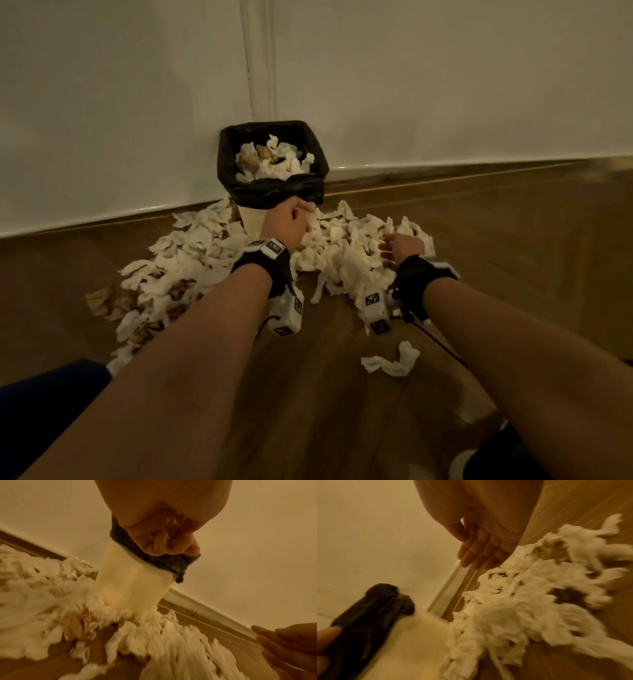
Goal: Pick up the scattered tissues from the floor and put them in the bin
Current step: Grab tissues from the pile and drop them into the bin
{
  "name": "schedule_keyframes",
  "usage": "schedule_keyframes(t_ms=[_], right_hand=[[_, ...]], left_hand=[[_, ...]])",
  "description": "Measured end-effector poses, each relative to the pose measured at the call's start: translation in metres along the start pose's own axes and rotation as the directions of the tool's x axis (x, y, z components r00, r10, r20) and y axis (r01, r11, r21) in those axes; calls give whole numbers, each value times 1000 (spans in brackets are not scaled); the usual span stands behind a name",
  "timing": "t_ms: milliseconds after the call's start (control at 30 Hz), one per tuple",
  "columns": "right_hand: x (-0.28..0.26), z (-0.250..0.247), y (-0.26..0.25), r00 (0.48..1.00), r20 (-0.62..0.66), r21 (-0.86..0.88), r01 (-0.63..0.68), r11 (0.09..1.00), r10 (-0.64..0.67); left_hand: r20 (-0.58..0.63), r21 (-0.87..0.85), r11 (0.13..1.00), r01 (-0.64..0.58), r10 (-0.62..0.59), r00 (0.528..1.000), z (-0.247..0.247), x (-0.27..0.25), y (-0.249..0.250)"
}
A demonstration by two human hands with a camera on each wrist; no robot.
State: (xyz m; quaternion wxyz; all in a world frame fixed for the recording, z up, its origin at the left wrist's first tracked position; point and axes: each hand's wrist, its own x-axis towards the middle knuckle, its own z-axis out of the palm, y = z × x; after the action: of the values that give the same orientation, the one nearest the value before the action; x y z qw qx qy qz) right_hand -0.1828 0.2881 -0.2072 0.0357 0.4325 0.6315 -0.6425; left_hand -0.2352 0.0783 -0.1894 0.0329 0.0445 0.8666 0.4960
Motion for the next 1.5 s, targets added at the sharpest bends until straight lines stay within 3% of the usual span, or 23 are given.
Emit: schedule_keyframes(t_ms=[100,267,367,533,833,1000,1100,1200,1333,1500], right_hand=[[-3,-28,37,993,-110,-305,-3,952,-32],[-16,-55,94,991,-133,-540,-98,836,31],[-24,-53,119,985,-167,-596,-135,792,42],[-33,-45,144,975,-151,-762,-220,609,163],[-30,-37,163,963,-63,-784,-211,584,263],[-34,-39,162,958,-88,-886,-201,419,273],[-31,-41,169,971,-37,-900,-135,415,236],[-32,-41,177,982,94,-899,12,438,165],[-32,-38,183,961,224,-917,150,371,164],[-25,-39,185,957,228,-919,150,366,180]], left_hand=[[144,53,999,-8,0,990,27,-22,-7],[334,191,981,-41,-26,942,56,-48,-22],[378,297,952,-69,-50,925,66,-59,-34],[417,423,903,-80,-115,902,82,-79,-56],[334,631,776,-5,-266,904,87,-92,-80],[217,670,741,53,-264,940,88,-89,-80],[160,669,727,156,-345,925,83,-85,-85],[155,694,687,215,-434,888,79,-81,-91],[177,749,642,161,-429,886,74,-72,-101],[215,778,619,107,-422,881,68,-59,-114]])
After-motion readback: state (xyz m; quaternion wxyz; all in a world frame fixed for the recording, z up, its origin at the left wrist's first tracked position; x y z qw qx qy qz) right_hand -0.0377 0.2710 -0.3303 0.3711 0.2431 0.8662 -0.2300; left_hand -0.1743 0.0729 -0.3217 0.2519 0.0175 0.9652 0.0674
